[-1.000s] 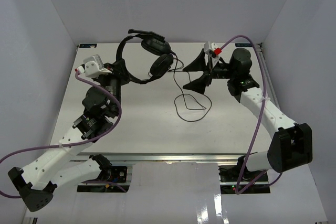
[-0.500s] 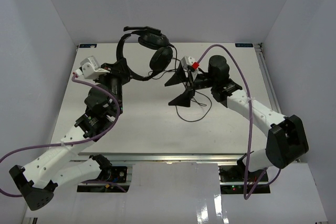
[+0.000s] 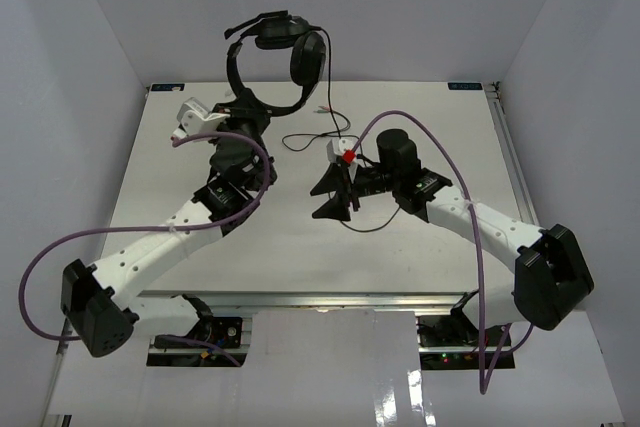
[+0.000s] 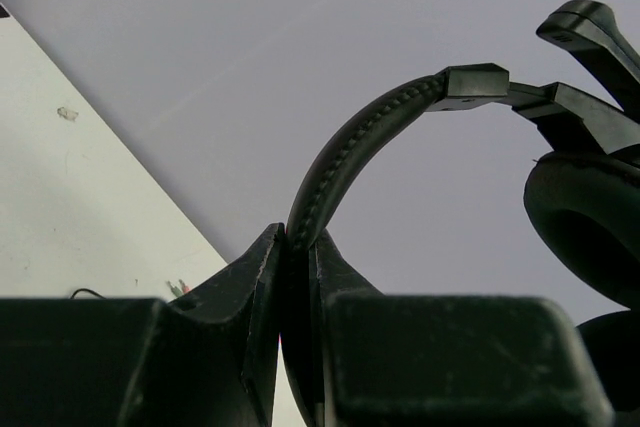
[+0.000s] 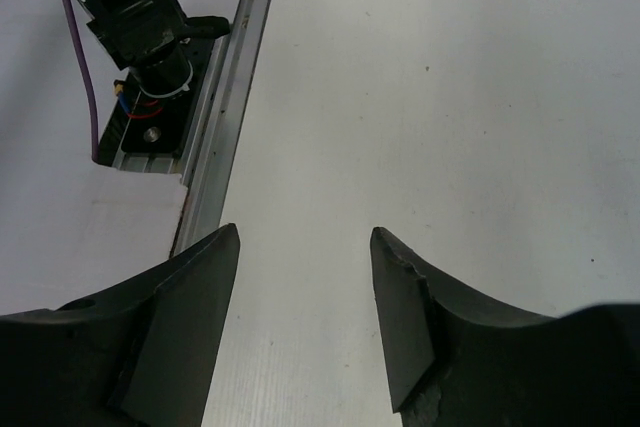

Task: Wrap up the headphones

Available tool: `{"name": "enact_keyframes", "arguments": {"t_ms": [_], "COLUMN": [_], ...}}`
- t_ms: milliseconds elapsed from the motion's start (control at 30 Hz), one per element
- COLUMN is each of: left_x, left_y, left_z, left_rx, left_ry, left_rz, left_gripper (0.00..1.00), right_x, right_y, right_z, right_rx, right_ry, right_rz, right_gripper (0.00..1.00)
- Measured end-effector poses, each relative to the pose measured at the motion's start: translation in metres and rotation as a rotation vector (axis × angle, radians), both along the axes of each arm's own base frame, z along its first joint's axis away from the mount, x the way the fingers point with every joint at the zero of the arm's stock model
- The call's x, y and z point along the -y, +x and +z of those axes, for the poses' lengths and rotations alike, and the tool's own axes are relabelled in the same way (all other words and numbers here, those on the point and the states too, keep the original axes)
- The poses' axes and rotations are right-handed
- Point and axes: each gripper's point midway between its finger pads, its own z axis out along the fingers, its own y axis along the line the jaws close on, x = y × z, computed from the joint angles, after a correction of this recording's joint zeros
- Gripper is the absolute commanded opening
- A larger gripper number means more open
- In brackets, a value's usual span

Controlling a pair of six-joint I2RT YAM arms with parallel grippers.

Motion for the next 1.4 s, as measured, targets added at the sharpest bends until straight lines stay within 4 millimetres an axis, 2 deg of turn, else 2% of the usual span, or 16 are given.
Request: {"name": "enact_keyframes", "arguments": {"t_ms": [167, 300, 400, 500, 600, 667, 767, 867, 1133, 1267, 1400], "left_x": [-0.005, -0.017, -0.019, -0.010, 0.003, 0.010, 0.015, 0.016, 0.010, 0.010, 0.019], "left_y": [0.016, 0.017, 0.021, 0.034, 0.052, 0.060, 0.065, 0.068, 0.083, 0.082, 0.074], "left_z": [0.003, 0.024, 0.041, 0.042, 0.023, -0.002, -0.037, -0.055, -0.072, -0.100, -0.137], "left_rx": [0.011, 0.048, 0.057, 0.038, -0.010, -0.068, -0.148, -0.189, -0.238, -0.304, -0.368], "left_ry": [-0.040, -0.091, -0.057, 0.071, 0.245, 0.376, 0.534, 0.615, 0.724, 0.825, 0.937], "left_rz": [0.084, 0.138, 0.160, 0.172, 0.169, 0.151, 0.126, 0.105, 0.028, -0.068, -0.205], "left_gripper": [0.00, 0.00, 0.00, 0.00, 0.00, 0.00, 0.00, 0.00, 0.00, 0.00, 0.00], "right_x": [0.000, 0.005, 0.008, 0.010, 0.019, 0.030, 0.051, 0.074, 0.131, 0.150, 0.153], "right_y": [0.004, 0.015, 0.028, 0.047, 0.065, 0.072, 0.076, 0.081, 0.104, 0.114, 0.123], "right_z": [-0.010, -0.017, -0.016, -0.009, -0.005, -0.008, -0.014, -0.010, 0.021, 0.041, 0.063], "right_rx": [0.021, 0.042, 0.063, 0.114, 0.202, 0.272, 0.372, 0.471, 0.763, 0.893, 0.984], "right_ry": [-0.050, -0.096, -0.147, -0.216, -0.319, -0.395, -0.512, -0.590, -0.742, -0.798, -0.793], "right_rz": [-0.051, -0.120, -0.171, -0.229, -0.299, -0.342, -0.390, -0.442, -0.594, -0.650, -0.692], "right_gripper": [0.42, 0.20, 0.13, 0.09, 0.08, 0.08, 0.08, 0.08, 0.08, 0.08, 0.08]}}
